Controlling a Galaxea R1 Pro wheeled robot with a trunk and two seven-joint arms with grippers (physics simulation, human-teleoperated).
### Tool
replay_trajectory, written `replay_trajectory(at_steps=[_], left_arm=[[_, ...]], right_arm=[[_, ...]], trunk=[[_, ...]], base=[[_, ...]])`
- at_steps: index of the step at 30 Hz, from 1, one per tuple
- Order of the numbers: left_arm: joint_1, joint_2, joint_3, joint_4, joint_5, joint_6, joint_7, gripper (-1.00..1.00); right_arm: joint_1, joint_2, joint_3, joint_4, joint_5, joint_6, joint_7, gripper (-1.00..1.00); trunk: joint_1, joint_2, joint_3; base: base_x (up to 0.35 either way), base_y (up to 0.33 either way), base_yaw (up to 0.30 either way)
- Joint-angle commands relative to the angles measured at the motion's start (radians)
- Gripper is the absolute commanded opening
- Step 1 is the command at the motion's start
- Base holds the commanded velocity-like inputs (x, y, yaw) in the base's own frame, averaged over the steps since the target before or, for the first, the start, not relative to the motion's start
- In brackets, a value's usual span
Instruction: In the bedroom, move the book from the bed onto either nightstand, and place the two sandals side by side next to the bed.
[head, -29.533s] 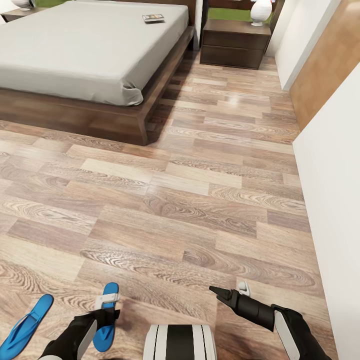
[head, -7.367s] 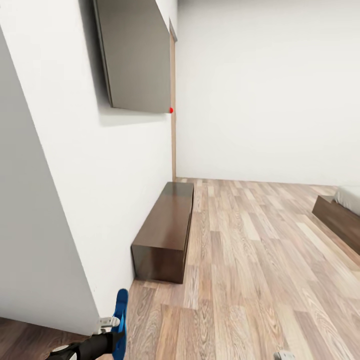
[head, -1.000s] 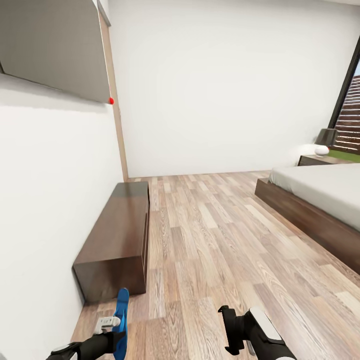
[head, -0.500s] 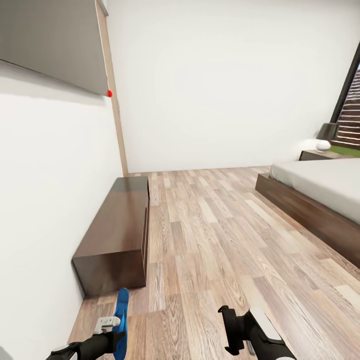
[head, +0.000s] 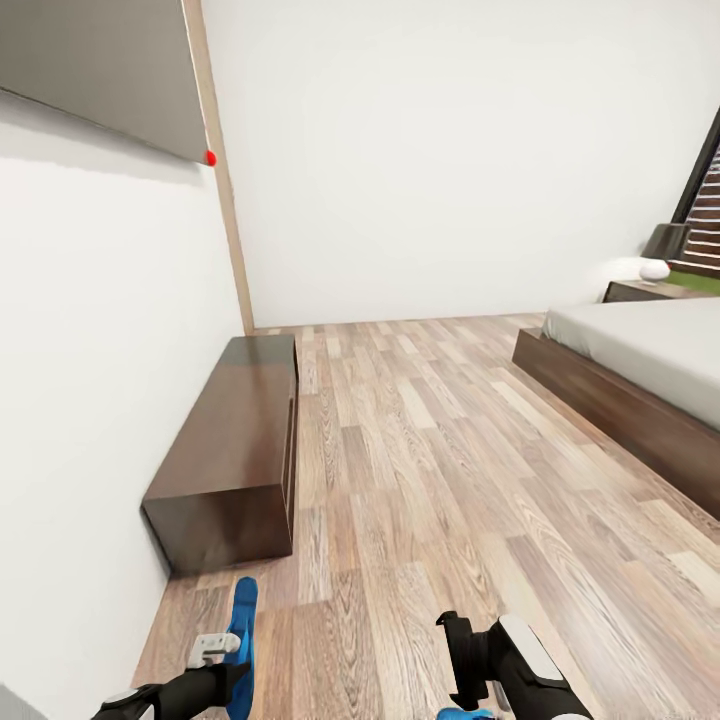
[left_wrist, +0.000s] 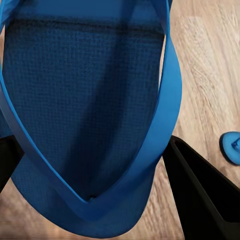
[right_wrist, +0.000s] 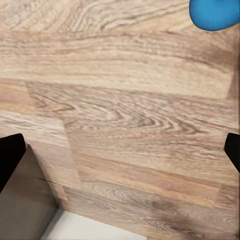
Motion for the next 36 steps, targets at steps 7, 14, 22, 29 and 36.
replay_trajectory(at_steps=[7,14,22,29,36], left_arm=[[-0.001,0.0,0.003,0.001,0.003,0.0,-0.004,-1.0],[-0.001,0.0,0.003,0.001,0.003,0.0,-0.004,-1.0],[-0.001,0.0,0.003,0.001,0.003,0.0,-0.004,-1.0],[-0.001,0.0,0.003,0.001,0.003,0.0,-0.004,-1.0],[-0.001,0.001,0.003,0.001,0.003,0.0,-0.004,-1.0]], right_arm=[[0.0,0.001,-0.006,-0.002,-0.001,0.004,-0.005,1.0],[0.0,0.001,-0.006,-0.002,-0.001,0.004,-0.005,1.0],[0.0,0.001,-0.006,-0.002,0.0,0.003,-0.004,1.0],[0.0,0.001,-0.009,-0.003,0.001,0.001,-0.005,1.0],[0.0,0.001,-0.013,-0.003,0.002,-0.067,-0.006,1.0]], trunk=[[0.003,-0.002,-0.028],[0.006,-0.004,-0.055],[0.01,-0.006,-0.086],[0.013,-0.007,-0.113],[0.016,-0.009,-0.14]], base=[[0.0,0.0,0.0],[0.0,0.0,0.0],[0.0,0.0,0.0],[0.0,0.0,0.0],[0.0,0.0,0.0]])
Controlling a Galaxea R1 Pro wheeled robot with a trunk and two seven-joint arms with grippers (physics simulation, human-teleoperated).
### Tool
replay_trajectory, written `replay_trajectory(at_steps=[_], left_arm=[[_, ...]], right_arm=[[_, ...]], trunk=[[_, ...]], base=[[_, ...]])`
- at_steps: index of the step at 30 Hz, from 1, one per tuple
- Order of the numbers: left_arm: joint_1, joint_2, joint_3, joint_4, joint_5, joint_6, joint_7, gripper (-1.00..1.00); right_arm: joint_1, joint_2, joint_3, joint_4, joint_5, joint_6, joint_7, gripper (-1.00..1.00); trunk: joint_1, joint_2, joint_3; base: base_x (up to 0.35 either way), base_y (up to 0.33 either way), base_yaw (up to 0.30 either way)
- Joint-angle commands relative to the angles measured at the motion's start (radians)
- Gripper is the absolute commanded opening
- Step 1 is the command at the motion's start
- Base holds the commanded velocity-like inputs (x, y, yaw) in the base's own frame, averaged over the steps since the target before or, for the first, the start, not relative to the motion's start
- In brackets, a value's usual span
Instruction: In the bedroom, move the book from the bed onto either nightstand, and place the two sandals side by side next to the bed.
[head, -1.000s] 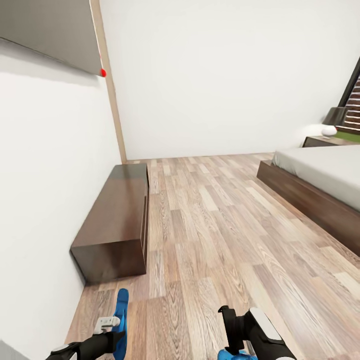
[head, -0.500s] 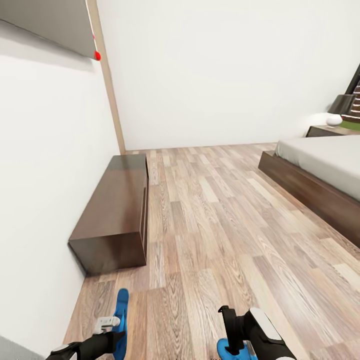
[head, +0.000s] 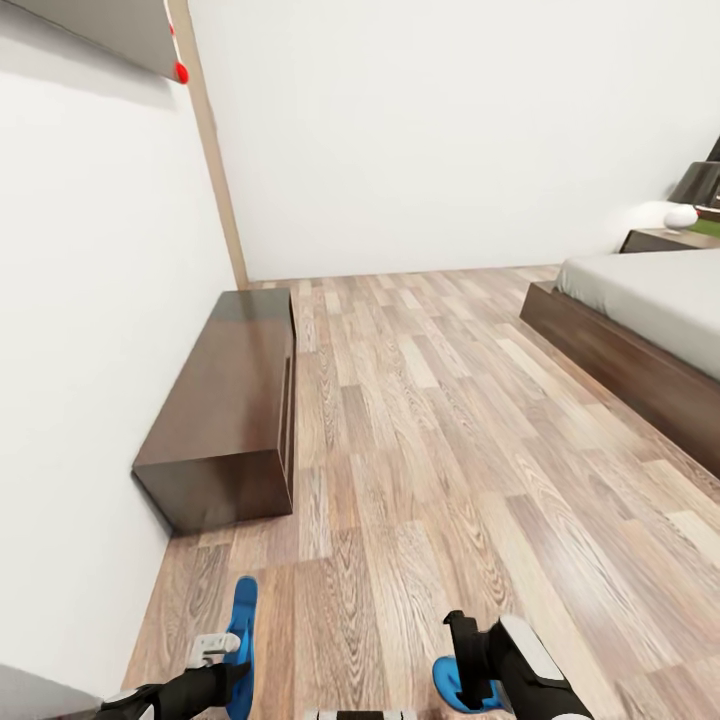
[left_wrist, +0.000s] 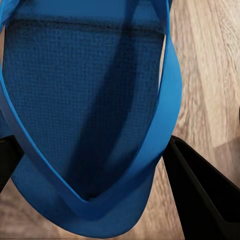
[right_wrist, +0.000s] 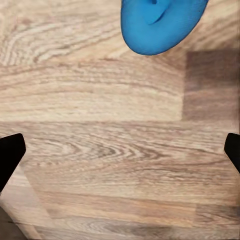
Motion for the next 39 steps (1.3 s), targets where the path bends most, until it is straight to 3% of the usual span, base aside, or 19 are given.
replay_trajectory(at_steps=[1,22,34,39], left_arm=[[-0.001,0.0,0.003,0.001,0.003,0.0,-0.004,-1.0],[-0.001,0.001,0.004,0.001,0.003,0.001,-0.004,-1.0],[-0.001,0.009,0.004,-0.002,0.002,-0.002,0.001,-1.0],[-0.001,0.023,0.016,-0.002,0.002,-0.003,0.002,-1.0]], right_arm=[[0.0,0.001,-0.007,-0.002,0.0,-0.012,-0.005,1.0],[0.0,-0.003,-0.013,-0.007,-0.002,-0.036,-0.004,1.0],[0.0,-0.003,-0.011,-0.004,-0.002,-0.046,-0.004,1.0],[-0.001,-0.003,-0.011,-0.003,-0.002,-0.046,-0.004,1.0]], trunk=[[0.0,-0.001,-0.005],[0.01,-0.006,-0.086],[0.01,-0.006,-0.086],[0.01,-0.006,-0.086]], base=[[0.0,0.0,0.0],[0.0,0.0,0.0],[0.007,0.0,0.0],[0.206,0.0,0.0]])
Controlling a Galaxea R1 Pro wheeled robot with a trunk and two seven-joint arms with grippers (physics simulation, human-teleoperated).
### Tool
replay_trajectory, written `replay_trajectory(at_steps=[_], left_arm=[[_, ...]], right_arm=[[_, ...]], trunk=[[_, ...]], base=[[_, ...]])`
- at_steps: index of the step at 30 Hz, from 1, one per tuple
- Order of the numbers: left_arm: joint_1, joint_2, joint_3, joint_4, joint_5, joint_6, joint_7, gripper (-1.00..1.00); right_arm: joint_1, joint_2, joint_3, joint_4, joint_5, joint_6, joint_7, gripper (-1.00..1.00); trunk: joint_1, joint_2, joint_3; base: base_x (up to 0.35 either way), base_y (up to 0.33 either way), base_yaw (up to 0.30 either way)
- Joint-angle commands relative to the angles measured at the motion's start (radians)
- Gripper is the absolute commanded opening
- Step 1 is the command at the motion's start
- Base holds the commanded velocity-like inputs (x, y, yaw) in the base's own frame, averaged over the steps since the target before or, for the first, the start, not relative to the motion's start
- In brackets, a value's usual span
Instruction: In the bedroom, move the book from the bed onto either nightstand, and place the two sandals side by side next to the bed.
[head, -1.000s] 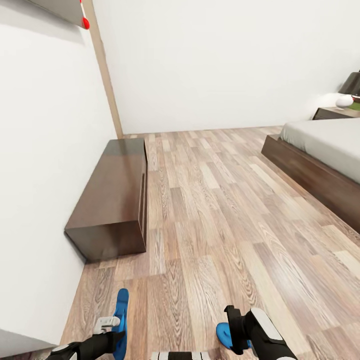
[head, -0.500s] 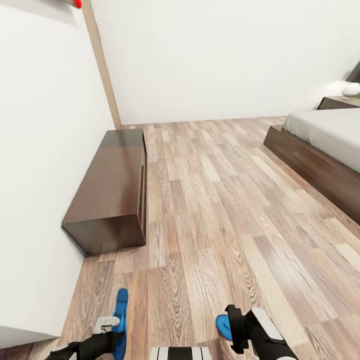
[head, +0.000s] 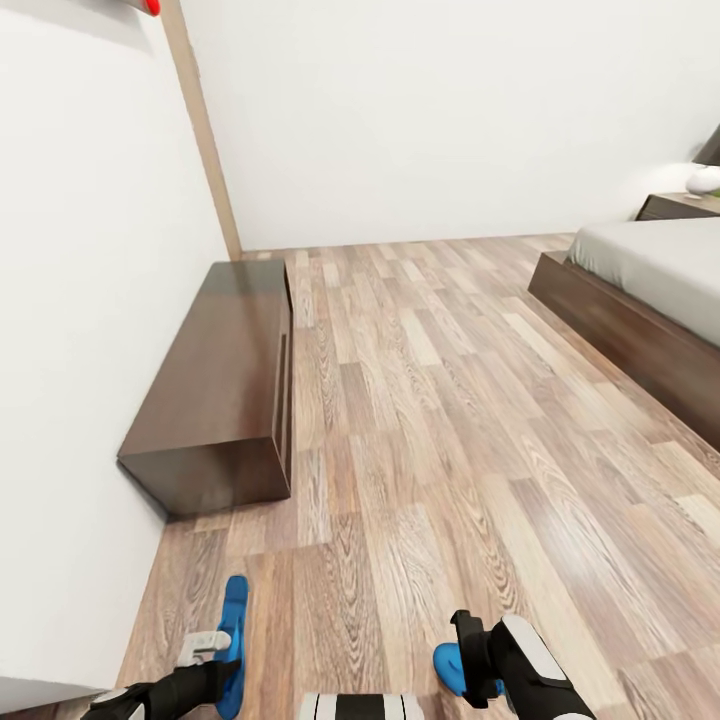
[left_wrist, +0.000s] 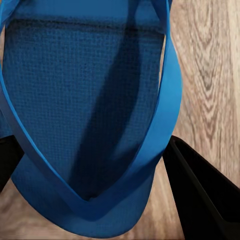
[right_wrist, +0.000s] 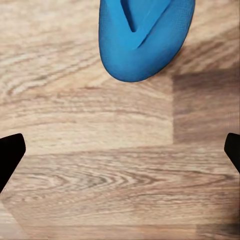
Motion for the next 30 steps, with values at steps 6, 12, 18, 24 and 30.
replay_trajectory(at_steps=[6,12,18,24,30], left_arm=[[0.0,0.004,0.048,0.0,0.001,-0.001,-0.004,-1.0],[0.0,0.005,0.057,0.0,0.0,-0.002,-0.003,-1.0],[0.0,0.007,0.058,0.0,0.0,-0.002,-0.002,-1.0],[0.0,0.008,0.059,0.0,0.0,-0.002,-0.002,-1.0],[0.0,0.008,0.06,0.0,0.0,-0.002,-0.003,-1.0]], right_arm=[[0.0,0.001,-0.006,-0.002,0.001,0.006,-0.005,1.0],[0.0,0.001,-0.006,-0.002,0.001,0.006,-0.005,1.0],[0.0,0.001,-0.007,-0.003,0.001,0.005,-0.005,1.0],[0.0,0.0,-0.007,-0.002,0.002,-0.094,-0.005,1.0],[0.0,0.0,-0.006,-0.002,0.002,-0.139,-0.005,1.0]], trunk=[[0.0,0.0,-0.001],[0.0,0.0,-0.001],[0.0,0.0,-0.001],[0.0,0.0,-0.001],[0.0,0.0,-0.001]], base=[[0.046,0.0,0.0],[0.004,0.0,0.0],[0.0,0.0,0.0],[0.0,0.0,0.0],[0.0,0.0,0.0]])
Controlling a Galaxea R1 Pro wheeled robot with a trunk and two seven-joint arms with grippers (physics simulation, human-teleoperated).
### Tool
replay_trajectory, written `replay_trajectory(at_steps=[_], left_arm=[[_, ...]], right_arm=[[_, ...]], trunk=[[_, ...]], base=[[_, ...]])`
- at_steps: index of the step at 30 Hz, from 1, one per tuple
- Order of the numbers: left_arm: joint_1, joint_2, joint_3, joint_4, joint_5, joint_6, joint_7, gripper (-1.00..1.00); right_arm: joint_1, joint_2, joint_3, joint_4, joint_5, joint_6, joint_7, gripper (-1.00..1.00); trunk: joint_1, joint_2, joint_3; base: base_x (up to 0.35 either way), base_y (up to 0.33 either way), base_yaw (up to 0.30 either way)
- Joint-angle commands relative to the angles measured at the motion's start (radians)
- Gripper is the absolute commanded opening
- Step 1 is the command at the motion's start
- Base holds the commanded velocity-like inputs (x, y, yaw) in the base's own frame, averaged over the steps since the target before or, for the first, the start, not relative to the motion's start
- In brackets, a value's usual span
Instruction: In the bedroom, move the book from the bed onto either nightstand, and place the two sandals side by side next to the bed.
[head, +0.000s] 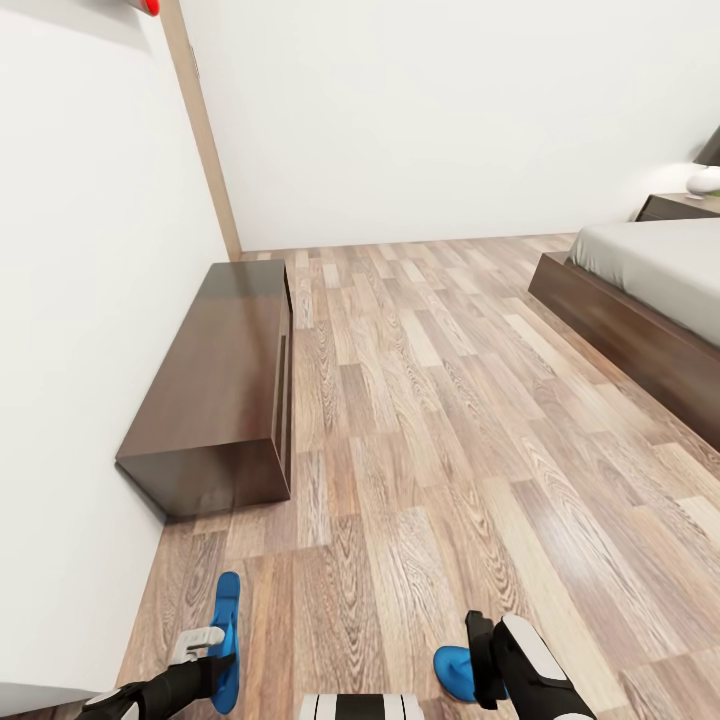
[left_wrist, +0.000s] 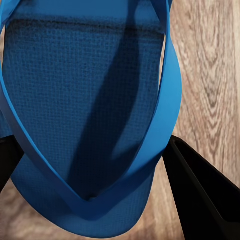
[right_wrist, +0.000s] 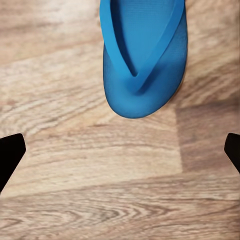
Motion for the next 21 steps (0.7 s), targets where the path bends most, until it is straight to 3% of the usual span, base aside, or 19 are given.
replay_trajectory(at_steps=[1,15,21], left_arm=[[-0.001,0.0,0.001,0.001,0.002,-0.001,-0.003,-1.0],[-0.001,0.012,0.001,0.001,0.002,0.0,-0.004,-1.0],[-0.001,0.012,0.001,0.001,0.002,0.001,-0.005,-1.0]], right_arm=[[0.0,0.001,-0.006,-0.002,0.0,0.002,-0.004,1.0],[0.0,-0.003,-0.008,-0.004,0.0,-0.006,-0.003,1.0],[0.0,-0.008,-0.008,-0.008,0.003,-0.072,-0.003,1.0]], trunk=[[0.0,0.0,-0.001],[0.0,0.0,-0.001],[0.0,0.0,-0.001]], base=[[0.0,0.0,0.0],[0.0,0.0,0.0],[0.0,0.0,0.0]])
